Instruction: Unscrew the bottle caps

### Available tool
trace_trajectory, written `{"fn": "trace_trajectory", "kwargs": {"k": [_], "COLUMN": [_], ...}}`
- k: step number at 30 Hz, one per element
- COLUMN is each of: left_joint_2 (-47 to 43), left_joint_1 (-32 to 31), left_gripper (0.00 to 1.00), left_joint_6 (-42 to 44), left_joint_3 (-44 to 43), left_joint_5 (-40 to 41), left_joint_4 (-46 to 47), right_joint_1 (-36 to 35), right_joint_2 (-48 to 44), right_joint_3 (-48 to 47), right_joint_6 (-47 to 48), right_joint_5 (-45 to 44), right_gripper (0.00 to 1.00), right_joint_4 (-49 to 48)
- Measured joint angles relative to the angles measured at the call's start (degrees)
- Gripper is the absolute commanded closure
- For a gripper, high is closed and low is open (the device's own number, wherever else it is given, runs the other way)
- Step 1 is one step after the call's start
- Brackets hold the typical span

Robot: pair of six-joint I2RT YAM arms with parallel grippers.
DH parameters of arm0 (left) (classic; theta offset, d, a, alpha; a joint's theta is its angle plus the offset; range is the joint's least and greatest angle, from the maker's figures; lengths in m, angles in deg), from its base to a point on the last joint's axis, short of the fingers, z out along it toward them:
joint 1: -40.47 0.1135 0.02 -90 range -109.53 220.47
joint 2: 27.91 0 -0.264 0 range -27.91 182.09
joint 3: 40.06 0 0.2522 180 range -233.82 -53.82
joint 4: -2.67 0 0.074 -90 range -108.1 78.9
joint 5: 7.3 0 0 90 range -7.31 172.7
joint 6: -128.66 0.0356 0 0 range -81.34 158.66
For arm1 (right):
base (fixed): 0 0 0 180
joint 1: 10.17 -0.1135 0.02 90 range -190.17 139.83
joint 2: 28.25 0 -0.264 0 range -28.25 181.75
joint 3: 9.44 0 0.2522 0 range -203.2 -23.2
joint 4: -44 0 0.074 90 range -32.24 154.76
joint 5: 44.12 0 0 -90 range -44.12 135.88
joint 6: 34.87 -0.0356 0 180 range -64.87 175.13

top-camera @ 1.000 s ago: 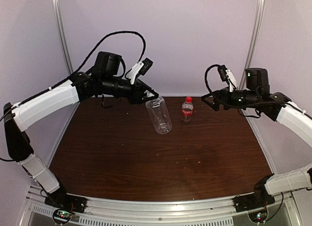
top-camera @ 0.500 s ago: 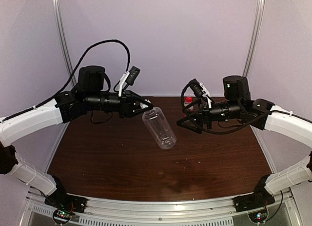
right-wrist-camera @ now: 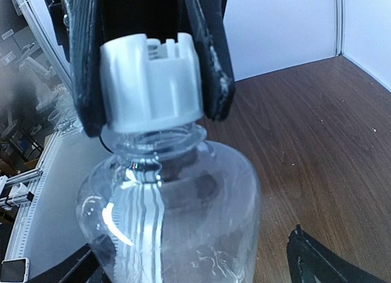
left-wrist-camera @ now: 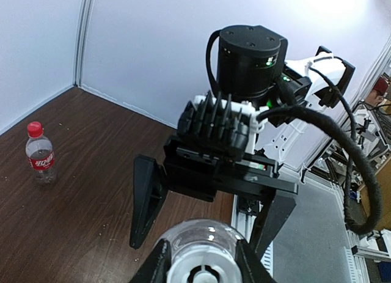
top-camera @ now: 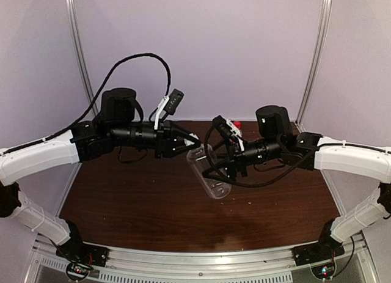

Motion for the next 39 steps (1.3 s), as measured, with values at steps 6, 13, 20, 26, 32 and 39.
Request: {"fn": "trace_trajectory", "kwargs": {"k": [6,13,20,26,32,39], "left_joint_2": [-0.9,-2.7,-3.5,-4.8,-5.2,-5.4], "left_joint_1": [-1.0,-1.1,-1.1,-1.3,-1.3,-1.3], "left_gripper": [0.84,0.85,0.85,0.86,0.83,0.52], "left_joint_6": [-1.5,-3.1,-4.0,-4.6,-4.7,-4.9], "left_joint_3": [4.2,7.0,8.7,10.6,11.4,12.5], "left_joint_5": [1.6,2.5,3.3,3.9,4.3,4.5], "left_joint_4": [4.1,7.1,8.6,10.4,11.6,12.3], "right_joint_1": [-0.6,-0.6,-0.8,-1.3,-1.9,-2.4], "right_joint_2": [1.1,2.4,3.5,4.4,4.4,4.4], "right_joint_3": [0.2,0.6,1.0,1.0,1.3,4.1], "right_joint_6": [1.1,0.4,-0.7,-2.0,-3.0,-5.0], "right_joint_5": [1.4,2.6,4.0,5.2,5.3,5.6], "right_gripper": [0.08,0.06,0.08,0.10,0.31,0.48], "right_joint_4": [-0.6,-4.0,-6.2,-7.3,-8.5,-13.4]}}
